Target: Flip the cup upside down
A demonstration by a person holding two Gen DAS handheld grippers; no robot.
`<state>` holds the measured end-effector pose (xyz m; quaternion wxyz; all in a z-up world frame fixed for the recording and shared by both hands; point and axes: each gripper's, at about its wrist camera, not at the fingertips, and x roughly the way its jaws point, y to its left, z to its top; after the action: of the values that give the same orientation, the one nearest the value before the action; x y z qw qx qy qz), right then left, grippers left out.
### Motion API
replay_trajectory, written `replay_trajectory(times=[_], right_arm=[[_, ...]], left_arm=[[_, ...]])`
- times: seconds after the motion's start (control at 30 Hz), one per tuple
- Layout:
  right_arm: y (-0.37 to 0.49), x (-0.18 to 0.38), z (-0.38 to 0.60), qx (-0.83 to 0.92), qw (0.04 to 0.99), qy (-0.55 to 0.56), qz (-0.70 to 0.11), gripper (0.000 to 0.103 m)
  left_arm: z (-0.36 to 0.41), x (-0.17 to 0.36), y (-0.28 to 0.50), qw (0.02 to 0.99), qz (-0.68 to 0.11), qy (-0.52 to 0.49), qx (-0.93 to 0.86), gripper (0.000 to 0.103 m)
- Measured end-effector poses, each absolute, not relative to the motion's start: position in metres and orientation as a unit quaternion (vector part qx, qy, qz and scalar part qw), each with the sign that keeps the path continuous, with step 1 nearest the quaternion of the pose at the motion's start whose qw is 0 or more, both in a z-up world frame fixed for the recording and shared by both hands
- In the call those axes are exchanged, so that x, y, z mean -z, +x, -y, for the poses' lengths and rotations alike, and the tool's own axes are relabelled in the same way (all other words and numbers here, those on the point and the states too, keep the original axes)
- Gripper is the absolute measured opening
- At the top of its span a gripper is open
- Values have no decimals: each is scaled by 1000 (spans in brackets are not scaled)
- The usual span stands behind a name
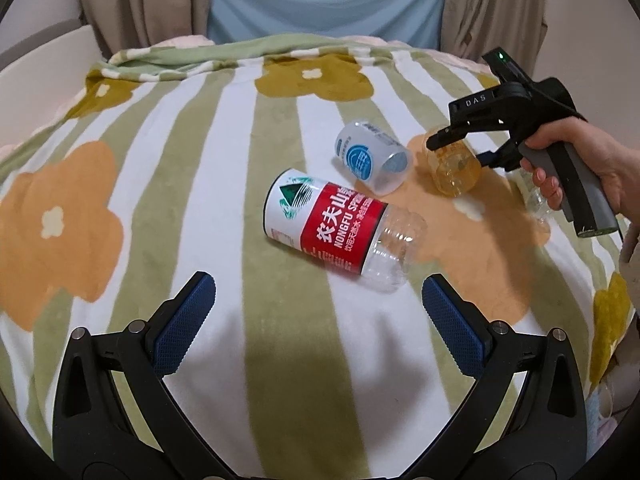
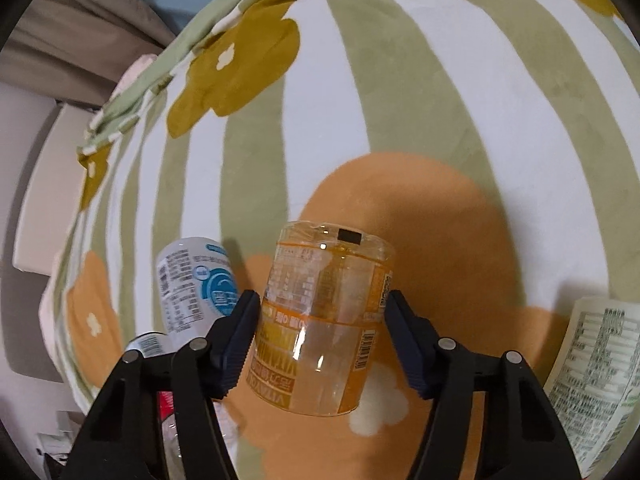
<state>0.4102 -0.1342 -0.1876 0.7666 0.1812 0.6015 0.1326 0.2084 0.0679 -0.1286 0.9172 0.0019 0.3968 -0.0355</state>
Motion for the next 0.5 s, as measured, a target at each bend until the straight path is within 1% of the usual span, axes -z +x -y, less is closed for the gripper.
replay_trajectory(times=[0.2,0.37,0.5], right_arm=[[380,156,134,-173,774,185,-580,60],[321,125,127,-207,784,156,-564,60],[272,127,124,-225,779,136,-570,60]], left_arm=[[-69,111,192,921,-388,-7,42,103],[-70,98,170,924,-380,-23,39,103],[-69,88,148,928,-367,-49,42,103]])
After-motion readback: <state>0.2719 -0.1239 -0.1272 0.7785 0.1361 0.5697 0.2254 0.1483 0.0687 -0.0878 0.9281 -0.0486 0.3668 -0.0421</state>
